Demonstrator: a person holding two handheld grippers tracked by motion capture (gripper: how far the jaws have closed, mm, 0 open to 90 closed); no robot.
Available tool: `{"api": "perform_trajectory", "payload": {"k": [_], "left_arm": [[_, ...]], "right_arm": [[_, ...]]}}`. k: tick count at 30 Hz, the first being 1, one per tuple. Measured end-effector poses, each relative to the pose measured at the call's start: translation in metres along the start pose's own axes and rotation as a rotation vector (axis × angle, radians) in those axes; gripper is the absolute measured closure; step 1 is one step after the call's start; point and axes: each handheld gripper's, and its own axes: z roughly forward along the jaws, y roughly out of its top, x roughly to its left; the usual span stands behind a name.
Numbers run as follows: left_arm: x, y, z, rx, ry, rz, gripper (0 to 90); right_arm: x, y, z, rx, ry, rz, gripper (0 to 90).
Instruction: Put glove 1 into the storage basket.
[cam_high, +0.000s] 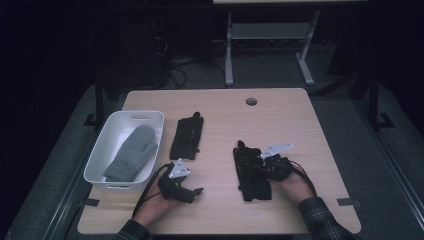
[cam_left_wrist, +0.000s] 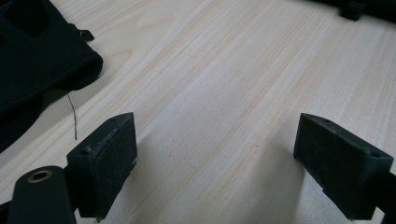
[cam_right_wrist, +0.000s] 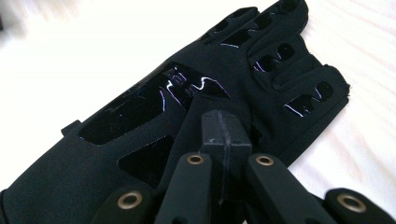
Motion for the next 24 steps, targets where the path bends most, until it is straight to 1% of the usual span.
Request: {"api": "perform_trajectory", "payload": {"k": [3, 5, 9, 13, 16, 18, 19, 20, 21, 22, 23, 24], "left_arm": [[0.0, 0.0, 0.0, 0.001, -0.001, 0.001, 12.3], [0.0, 0.0, 0.0, 0.0, 0.0, 0.002, 12.3], [0.0, 0.0, 0.0, 0.0, 0.002, 0.004, 12.3], [0.001, 0.0, 0.0, 0.0, 0.002, 0.005, 12.3], [0.001, 0.001, 0.0, 0.0, 0.002, 0.006, 12.4], [0.001, 0.001, 0.001, -0.001, 0.001, 0.006, 12.3], [0.001, 0.001, 0.001, -0.005, -0.001, 0.002, 12.3], [0.001, 0.001, 0.001, -0.005, -0.004, 0.004, 12.3], [0.001, 0.001, 0.001, -0.004, -0.006, 0.006, 12.3], [0.001, 0.001, 0.001, -0.003, -0.007, 0.007, 12.3], [0.002, 0.001, 0.001, -0.003, -0.008, 0.011, 12.3], [0.002, 0.001, 0.001, -0.003, -0.009, 0.009, 12.3]], "right_arm": [[0.002, -0.009, -0.008, 0.005, -0.003, 0.007, 90.0], [0.005, -0.015, -0.013, 0.006, -0.003, 0.024, 90.0], [0.012, -0.024, -0.022, 0.013, -0.005, 0.01, 90.0], [0.018, -0.032, -0.029, 0.016, 0.001, 0.013, 90.0], [0.019, -0.034, -0.031, 0.014, 0.008, 0.012, 89.7], [0.018, -0.032, -0.033, 0.006, 0.016, 0.003, 80.5], [0.016, -0.032, -0.035, -0.011, 0.019, -0.003, 76.0], [0.016, -0.031, -0.037, -0.028, 0.015, 0.008, 71.5], [0.014, -0.031, -0.04, -0.052, 0.0, 0.009, 64.4], [0.011, -0.031, -0.042, -0.074, -0.016, 0.021, 58.6], [0.007, -0.032, -0.045, -0.087, -0.03, 0.026, 54.3], [0.003, -0.034, -0.046, -0.097, -0.042, 0.044, 46.9]]}}
